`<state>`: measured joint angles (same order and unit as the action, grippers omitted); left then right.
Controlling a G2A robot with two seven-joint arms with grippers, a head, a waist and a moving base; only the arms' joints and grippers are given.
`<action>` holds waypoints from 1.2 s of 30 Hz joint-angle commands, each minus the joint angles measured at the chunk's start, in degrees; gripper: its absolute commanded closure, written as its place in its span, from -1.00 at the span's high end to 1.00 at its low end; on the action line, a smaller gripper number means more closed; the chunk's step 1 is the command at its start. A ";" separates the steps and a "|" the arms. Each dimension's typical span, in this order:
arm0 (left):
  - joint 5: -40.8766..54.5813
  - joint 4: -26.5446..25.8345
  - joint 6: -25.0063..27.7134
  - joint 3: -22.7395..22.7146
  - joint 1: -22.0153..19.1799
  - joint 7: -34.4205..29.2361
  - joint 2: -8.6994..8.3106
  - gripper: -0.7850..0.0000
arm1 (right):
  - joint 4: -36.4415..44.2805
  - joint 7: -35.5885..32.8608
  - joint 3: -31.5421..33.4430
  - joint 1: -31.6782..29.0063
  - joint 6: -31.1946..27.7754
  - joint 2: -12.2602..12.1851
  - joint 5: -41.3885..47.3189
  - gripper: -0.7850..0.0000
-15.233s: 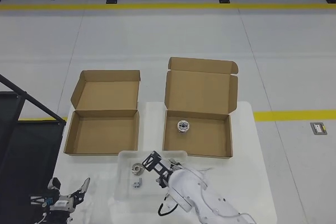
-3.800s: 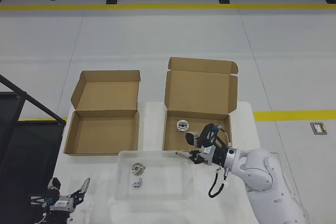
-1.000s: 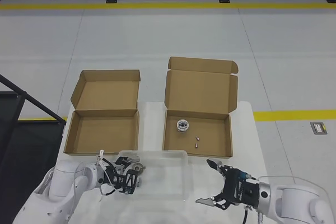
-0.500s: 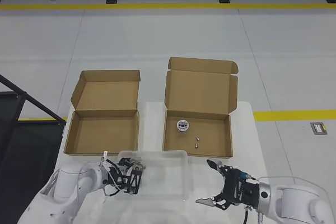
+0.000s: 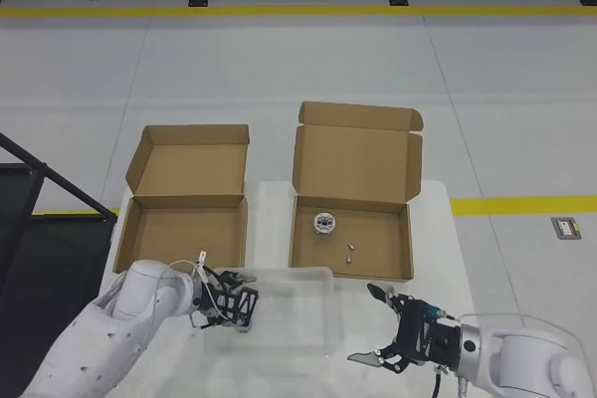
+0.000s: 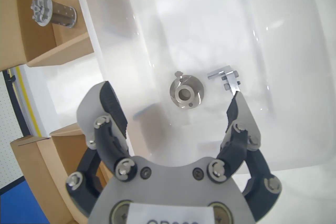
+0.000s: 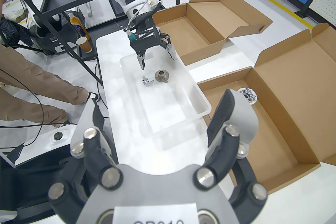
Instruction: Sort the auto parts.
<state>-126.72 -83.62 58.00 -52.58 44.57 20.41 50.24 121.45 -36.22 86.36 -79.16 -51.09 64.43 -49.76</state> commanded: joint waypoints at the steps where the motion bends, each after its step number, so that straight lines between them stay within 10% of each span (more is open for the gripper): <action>1: -0.66 -0.05 0.00 -0.10 0.09 0.04 0.01 1.00 | 0.00 0.00 0.00 0.00 0.00 0.00 0.00 1.00; 23: 5.25 -2.51 0.00 1.21 1.93 -8.40 -0.68 1.00 | 0.00 0.00 0.00 0.00 0.00 0.00 0.00 1.00; 36: 10.66 3.98 0.00 9.24 -5.12 -15.33 1.50 0.16 | 0.00 0.00 0.00 0.00 0.00 0.00 0.00 1.00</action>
<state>-116.74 -80.43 58.00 -44.29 40.18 5.20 51.52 121.45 -36.22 86.36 -79.16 -51.09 64.43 -49.76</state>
